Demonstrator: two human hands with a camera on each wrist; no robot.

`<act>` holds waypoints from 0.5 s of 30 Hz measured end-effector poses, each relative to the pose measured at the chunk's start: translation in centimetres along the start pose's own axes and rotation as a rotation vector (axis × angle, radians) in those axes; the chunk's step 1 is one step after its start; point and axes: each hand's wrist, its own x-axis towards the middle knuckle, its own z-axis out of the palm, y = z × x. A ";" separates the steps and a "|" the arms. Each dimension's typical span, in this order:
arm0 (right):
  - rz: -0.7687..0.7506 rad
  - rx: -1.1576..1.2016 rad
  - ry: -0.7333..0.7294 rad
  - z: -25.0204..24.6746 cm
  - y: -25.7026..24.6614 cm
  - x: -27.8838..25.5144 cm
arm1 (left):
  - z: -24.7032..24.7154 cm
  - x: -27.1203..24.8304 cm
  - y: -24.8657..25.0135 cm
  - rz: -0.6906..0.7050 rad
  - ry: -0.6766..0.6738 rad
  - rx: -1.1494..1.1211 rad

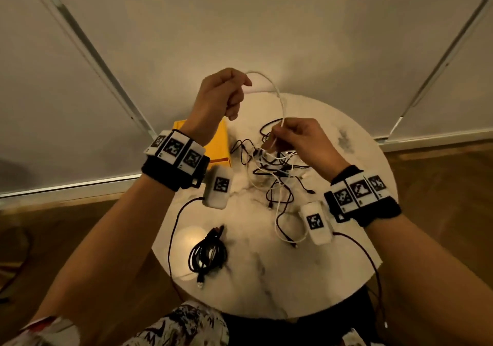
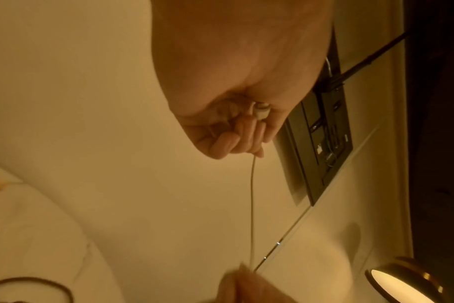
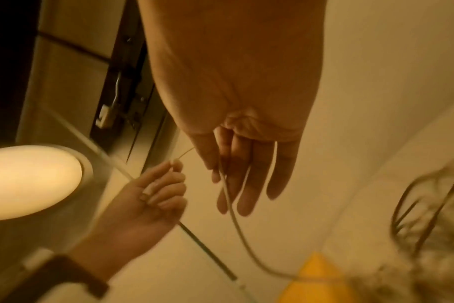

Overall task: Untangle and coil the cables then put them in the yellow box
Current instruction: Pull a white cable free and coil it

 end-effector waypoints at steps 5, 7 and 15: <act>0.230 -0.390 0.039 -6.9 4.3 -1.6 | -0.1 -0.6 -5.2 -0.227 -0.172 0.292; 0.363 -0.470 0.009 -9.4 5.5 -2.9 | 1.0 -0.4 -7.8 -0.342 -0.249 0.353; 0.316 -0.226 0.161 -13.1 0.5 -5.6 | 9.2 0.0 -14.7 -0.405 -0.673 0.567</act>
